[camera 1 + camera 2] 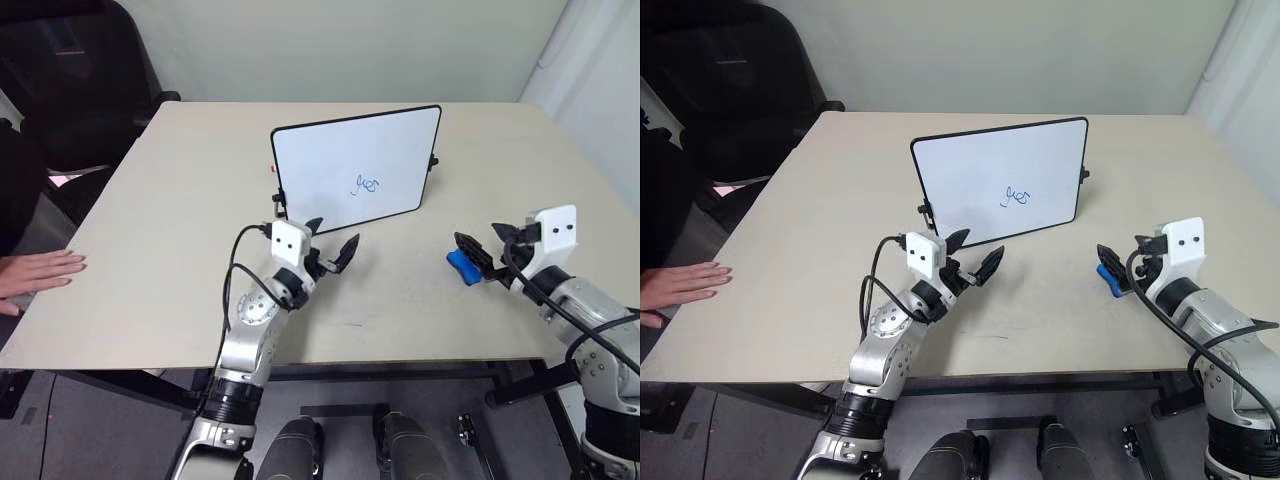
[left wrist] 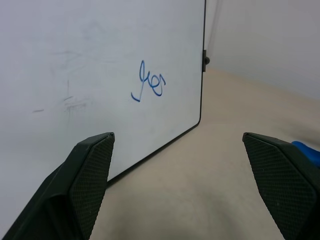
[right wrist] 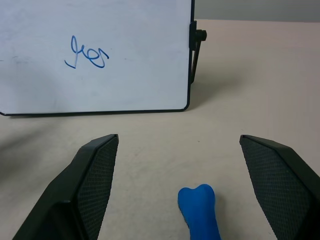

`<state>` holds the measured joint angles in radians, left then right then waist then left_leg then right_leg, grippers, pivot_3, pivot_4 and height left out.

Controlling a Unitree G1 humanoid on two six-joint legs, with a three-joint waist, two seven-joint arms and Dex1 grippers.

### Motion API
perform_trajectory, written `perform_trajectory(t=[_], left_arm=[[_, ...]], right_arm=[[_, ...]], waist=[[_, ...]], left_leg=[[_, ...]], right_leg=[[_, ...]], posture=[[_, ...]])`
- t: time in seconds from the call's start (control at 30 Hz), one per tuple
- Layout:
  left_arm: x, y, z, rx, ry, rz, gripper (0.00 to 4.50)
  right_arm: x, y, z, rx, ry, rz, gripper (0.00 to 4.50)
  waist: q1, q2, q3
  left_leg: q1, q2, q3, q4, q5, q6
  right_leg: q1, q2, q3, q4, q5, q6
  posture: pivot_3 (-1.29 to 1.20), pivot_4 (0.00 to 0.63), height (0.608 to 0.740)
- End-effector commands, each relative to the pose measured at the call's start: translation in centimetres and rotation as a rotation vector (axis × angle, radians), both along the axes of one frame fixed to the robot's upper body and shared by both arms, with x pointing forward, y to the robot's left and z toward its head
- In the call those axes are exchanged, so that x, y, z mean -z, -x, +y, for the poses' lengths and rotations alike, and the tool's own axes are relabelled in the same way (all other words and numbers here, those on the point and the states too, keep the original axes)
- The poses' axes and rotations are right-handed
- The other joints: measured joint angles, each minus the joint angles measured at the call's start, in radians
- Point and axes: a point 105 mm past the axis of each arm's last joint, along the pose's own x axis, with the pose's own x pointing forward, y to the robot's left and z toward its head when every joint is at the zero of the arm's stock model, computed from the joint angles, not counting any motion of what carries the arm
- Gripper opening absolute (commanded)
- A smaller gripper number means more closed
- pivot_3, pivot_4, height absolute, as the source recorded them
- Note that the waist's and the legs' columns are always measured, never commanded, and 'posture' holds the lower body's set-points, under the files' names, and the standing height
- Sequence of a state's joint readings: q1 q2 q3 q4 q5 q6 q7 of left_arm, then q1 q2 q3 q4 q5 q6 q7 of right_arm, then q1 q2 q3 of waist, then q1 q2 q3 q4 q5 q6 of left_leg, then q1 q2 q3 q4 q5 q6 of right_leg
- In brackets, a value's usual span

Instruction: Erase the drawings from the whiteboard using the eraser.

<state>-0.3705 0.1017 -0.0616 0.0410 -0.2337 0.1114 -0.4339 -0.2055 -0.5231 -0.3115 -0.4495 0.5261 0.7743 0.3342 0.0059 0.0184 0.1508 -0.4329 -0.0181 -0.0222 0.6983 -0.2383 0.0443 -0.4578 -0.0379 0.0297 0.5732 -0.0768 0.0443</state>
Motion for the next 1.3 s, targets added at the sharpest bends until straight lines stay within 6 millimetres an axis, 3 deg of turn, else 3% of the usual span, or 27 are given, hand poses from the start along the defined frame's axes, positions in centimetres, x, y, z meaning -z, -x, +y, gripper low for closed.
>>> perform_trajectory(t=[0.03,0.27,0.47,0.57,0.9,1.3], left_arm=[[-0.9,0.0,-0.2,0.014,0.009,-0.038,4.5],[-0.9,-0.2,0.0,0.011,0.014,-0.039,4.5],[-0.8,-0.6,0.1,0.014,0.001,-0.038,4.5],[-0.8,-0.7,0.4,0.008,0.013,-0.035,4.5],[-0.8,-0.7,0.7,-0.008,0.023,-0.036,4.5],[-1.0,-0.3,1.3,-0.041,0.03,-0.045,4.5]], right_arm=[[-1.5,0.6,-0.1,0.016,0.008,-0.059,4.1],[-2.0,0.5,0.0,0.001,-0.022,-0.047,4.1],[-0.5,-0.6,0.2,-0.004,0.028,0.127,4.1],[0.5,-1.5,-1.1,0.031,0.06,0.217,4.48],[3.4,-2.5,-2.6,0.02,0.155,0.488,4.49],[3.6,-3.9,-2.3,-0.082,0.297,0.529,4.49]], waist=[[0.0,0.0,0.0],[0.0,0.0,0.0],[0.0,0.0,0.0],[0.0,0.0,0.0],[0.001,0.0,0.0],[0.001,0.0,0.0]], left_leg=[[0.0,0.0,0.0,0.0,0.0,0.0],[0.0,0.0,0.0,0.0,0.0,0.0],[0.0,0.0,0.0,0.0,0.0,-0.001],[0.0,0.0,0.0,0.0,0.0,0.0],[0.0,0.0,0.001,0.0,0.0,0.005],[-0.001,0.0,0.001,0.0,0.0,0.006]], right_leg=[[0.0,0.0,0.0,0.0,0.0,0.0],[0.0,0.0,0.0,0.0,0.0,0.0],[0.0,0.0,0.0,0.0,0.0,0.0],[0.0,0.0,0.0,0.0,0.0,0.0],[-0.001,0.0,0.0,0.0,-0.002,0.003],[-0.001,0.0,0.0,0.0,-0.002,0.003]], posture=[[0.0,0.15,0.74],[0.0,0.15,0.74],[0.0,0.15,0.74],[0.0,0.15,0.74],[0.0,0.15,0.74],[0.0,0.15,0.74]])
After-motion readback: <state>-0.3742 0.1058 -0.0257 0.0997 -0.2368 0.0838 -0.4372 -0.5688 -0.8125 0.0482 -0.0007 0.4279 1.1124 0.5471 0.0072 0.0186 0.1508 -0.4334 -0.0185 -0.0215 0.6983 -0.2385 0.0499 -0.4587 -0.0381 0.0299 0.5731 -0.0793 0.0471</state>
